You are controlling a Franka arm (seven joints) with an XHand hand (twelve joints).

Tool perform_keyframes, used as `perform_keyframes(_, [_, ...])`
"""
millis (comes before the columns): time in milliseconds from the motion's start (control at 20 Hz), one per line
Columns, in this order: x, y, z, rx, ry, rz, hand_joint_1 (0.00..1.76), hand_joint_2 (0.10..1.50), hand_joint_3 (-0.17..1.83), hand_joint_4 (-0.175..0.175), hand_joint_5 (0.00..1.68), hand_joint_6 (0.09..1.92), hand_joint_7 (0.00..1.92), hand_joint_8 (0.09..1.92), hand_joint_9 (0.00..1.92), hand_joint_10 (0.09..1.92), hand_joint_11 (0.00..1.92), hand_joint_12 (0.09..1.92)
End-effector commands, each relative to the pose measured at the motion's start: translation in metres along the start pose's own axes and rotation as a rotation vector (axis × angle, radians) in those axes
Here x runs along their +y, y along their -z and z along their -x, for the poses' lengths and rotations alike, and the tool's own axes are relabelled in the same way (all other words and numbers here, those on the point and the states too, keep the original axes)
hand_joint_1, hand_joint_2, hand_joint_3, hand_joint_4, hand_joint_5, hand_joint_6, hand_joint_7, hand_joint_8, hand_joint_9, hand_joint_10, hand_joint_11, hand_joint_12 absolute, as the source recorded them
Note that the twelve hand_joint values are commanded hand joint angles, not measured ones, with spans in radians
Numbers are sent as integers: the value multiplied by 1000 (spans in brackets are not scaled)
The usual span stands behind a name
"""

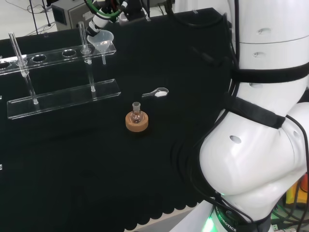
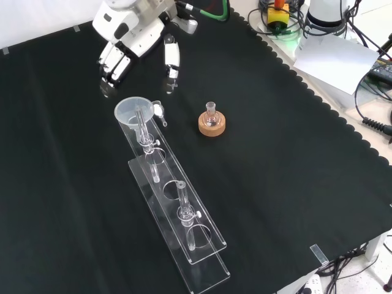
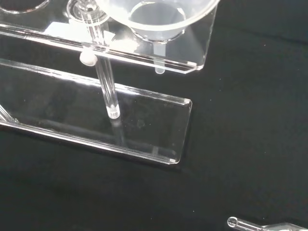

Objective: Pick up the funnel from the transparent funnel stand.

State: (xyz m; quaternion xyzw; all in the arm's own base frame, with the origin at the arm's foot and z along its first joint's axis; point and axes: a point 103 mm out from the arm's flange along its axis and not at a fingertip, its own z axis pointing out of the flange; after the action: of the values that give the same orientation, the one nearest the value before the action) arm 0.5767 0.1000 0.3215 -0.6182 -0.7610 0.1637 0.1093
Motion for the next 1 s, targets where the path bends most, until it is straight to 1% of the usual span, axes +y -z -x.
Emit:
perform_keyframes(50, [9, -8, -10, -37, 28, -93, 534, 770, 210, -92, 161, 87, 0, 717, 282, 778, 270, 1435])
perform_keyframes(150, [12, -9, -11, -45, 30, -112, 553, 757, 216, -99, 166, 87, 0, 722, 290, 782, 275, 1433])
perform_keyframes(300, [15, -11, -11, -58, 29, -120, 577, 741, 235, -105, 161, 87, 0, 679, 289, 782, 277, 1430])
perform_keyframes(500, [18, -13, -11, -83, 28, -110, 609, 722, 268, -108, 149, 87, 0, 558, 225, 787, 270, 1427])
perform_keyframes(600, [18, -15, -11, -98, 25, -91, 631, 702, 311, -109, 142, 87, 0, 521, 201, 802, 264, 1429])
perform_keyframes(750, [21, -19, -10, -115, 16, -84, 671, 680, 351, -110, 134, 87, 0, 560, 194, 809, 267, 1429])
perform_keyframes(900, [23, -22, -10, -127, 16, -67, 715, 652, 409, -110, 132, 87, 0, 584, 201, 806, 275, 1424])
perform_keyframes(1000, [25, -24, -10, -131, 18, -67, 735, 641, 437, -110, 135, 87, 0, 597, 210, 803, 282, 1418])
